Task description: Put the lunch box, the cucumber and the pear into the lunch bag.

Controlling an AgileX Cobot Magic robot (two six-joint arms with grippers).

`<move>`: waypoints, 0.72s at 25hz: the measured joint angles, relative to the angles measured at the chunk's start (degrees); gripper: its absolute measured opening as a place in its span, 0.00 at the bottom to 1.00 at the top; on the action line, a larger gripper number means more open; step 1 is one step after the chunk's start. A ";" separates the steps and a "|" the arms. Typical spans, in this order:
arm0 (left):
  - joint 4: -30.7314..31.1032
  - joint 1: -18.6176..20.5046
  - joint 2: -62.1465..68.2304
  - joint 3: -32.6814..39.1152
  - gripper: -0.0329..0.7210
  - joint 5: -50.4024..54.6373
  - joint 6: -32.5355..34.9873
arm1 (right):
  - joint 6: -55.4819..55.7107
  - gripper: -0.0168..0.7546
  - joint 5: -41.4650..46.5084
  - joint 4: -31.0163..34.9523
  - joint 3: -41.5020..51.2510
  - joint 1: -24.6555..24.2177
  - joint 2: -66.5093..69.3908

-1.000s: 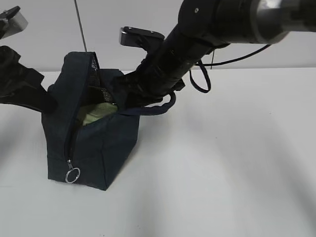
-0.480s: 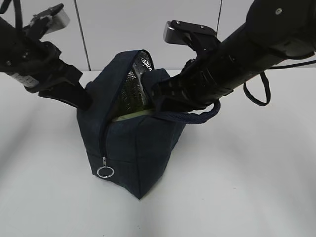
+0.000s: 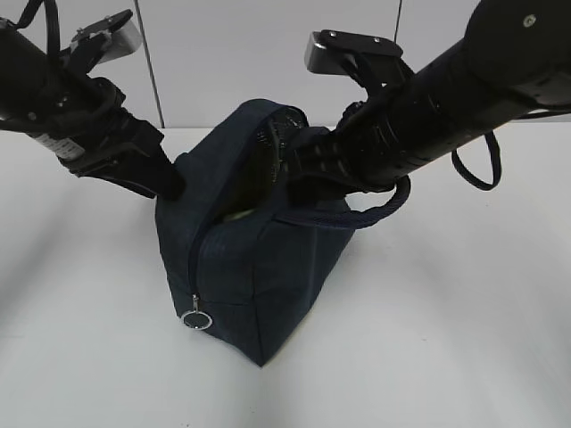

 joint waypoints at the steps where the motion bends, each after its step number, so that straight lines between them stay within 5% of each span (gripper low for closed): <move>1: 0.00 0.00 0.00 0.00 0.38 0.00 -0.06 | -0.21 0.48 -0.27 0.27 0.00 0.00 -0.07; 3: 0.00 0.00 -0.26 0.00 0.43 0.00 -0.06 | -0.44 0.66 -0.80 1.46 0.00 0.00 -0.37; 6: 0.12 0.00 -0.78 0.00 0.46 0.00 -0.06 | -1.78 0.75 -1.39 4.04 0.00 0.00 -0.40; 11: 1.46 0.00 -2.00 0.00 0.47 -0.06 -0.47 | -4.35 0.77 -2.22 10.61 0.00 0.00 -0.40; 18: 4.52 0.00 -4.64 0.37 0.47 -0.47 -1.37 | -7.09 0.77 0.72 11.42 0.25 0.00 -3.86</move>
